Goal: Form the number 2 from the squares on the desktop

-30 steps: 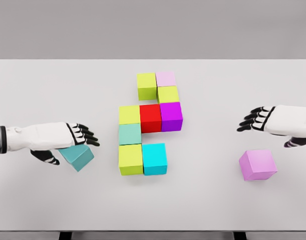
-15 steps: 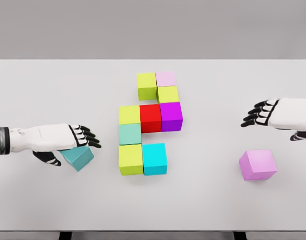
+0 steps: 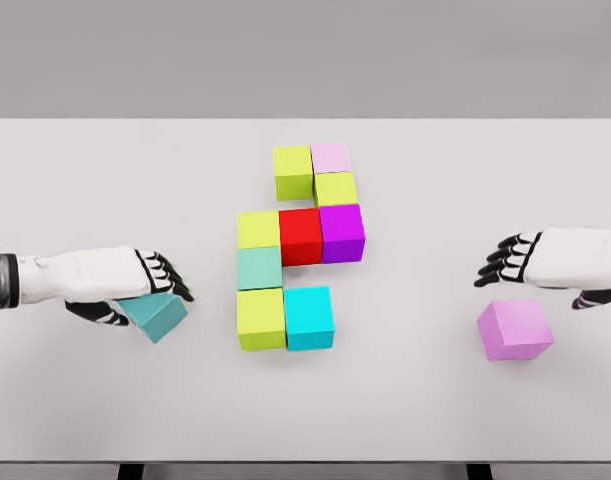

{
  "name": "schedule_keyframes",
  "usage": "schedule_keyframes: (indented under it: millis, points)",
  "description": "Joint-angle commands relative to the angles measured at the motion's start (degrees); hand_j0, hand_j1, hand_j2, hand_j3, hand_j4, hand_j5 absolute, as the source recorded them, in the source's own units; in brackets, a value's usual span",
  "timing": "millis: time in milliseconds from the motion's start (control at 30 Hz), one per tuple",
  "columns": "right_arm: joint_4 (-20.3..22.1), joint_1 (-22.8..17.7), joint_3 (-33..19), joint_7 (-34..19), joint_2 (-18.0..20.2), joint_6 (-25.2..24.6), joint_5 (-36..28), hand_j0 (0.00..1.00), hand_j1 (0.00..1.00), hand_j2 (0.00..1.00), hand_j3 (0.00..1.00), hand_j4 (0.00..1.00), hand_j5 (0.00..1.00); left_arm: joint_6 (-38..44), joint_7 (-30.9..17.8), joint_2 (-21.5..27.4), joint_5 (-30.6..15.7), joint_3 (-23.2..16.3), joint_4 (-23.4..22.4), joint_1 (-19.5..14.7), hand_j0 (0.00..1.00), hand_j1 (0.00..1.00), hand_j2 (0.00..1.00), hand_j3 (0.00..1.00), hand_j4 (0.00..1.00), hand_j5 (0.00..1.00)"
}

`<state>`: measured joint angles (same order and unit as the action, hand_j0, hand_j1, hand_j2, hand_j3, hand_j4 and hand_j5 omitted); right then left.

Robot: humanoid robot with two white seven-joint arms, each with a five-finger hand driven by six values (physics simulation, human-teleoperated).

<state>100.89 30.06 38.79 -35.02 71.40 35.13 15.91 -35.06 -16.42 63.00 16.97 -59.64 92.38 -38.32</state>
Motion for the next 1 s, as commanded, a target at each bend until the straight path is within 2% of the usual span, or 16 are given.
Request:
schedule_keyframes:
  millis: [0,100,300,433,500,633,733,800,900,967]
  points:
    - [0.0,0.0,0.4,0.0,0.1,-0.1,0.7,1.00,1.00,1.00,1.00,1.00,1.00,0.1,-0.3,0.2,-0.2,0.0,0.0,0.0,0.69,0.69,0.69,0.69,0.69,0.69]
    - [0.0,0.0,0.7,0.0,0.1,-0.1,2.5,1.00,1.00,1.00,1.00,1.00,1.00,0.1,-0.6,0.3,0.0,0.0,0.0,-0.1,0.54,0.54,0.54,0.54,0.54,0.54]
    - [0.0,0.0,1.3,0.0,0.1,-0.1,3.8,1.00,1.00,1.00,1.00,1.00,1.00,0.1,-0.6,0.4,0.0,0.0,-0.3,-0.1,0.48,0.48,0.48,0.48,0.48,0.48]
    - [0.1,0.0,1.8,0.0,0.1,-0.1,4.0,1.00,1.00,1.00,1.00,1.00,1.00,0.1,-0.5,0.0,-0.6,0.1,-1.3,-1.2,0.44,0.44,0.44,0.44,0.44,0.44]
    - [0.1,0.0,1.9,0.0,0.1,-0.1,4.3,1.00,1.00,1.00,1.00,1.00,1.00,0.1,-0.4,0.1,-0.8,0.2,-1.4,-2.8,0.36,0.36,0.36,0.36,0.36,0.36]
    - [0.1,0.1,1.9,0.0,0.1,-0.1,4.3,1.00,1.00,1.00,1.00,1.00,1.00,0.1,-0.5,-1.3,-1.7,0.2,-4.3,-5.5,0.35,0.35,0.35,0.35,0.35,0.35]
    - [0.2,0.3,2.0,0.0,0.1,-0.1,4.4,1.00,1.00,1.00,1.00,1.00,1.00,0.1,-0.5,-1.9,-1.6,0.5,-4.5,-5.8,0.34,0.34,0.34,0.34,0.34,0.34]
    - [0.2,0.3,2.1,0.0,0.1,-0.1,4.3,1.00,1.00,1.00,1.00,1.00,1.00,0.1,-0.5,-4.7,-1.3,0.4,-6.9,-6.1,0.34,0.34,0.34,0.34,0.34,0.34]
    - [0.2,0.3,2.4,0.0,0.0,-0.1,4.3,1.00,1.00,1.00,1.00,1.00,1.00,0.1,-0.5,-8.3,-1.2,0.4,-12.7,-7.3,0.34,0.34,0.34,0.34,0.34,0.34]
    - [0.2,0.3,2.4,0.0,-0.2,-0.1,4.3,1.00,1.00,1.00,1.00,1.00,1.00,0.1,-0.5,-9.9,-1.3,0.5,-14.7,-8.2,0.34,0.34,0.34,0.34,0.34,0.34]
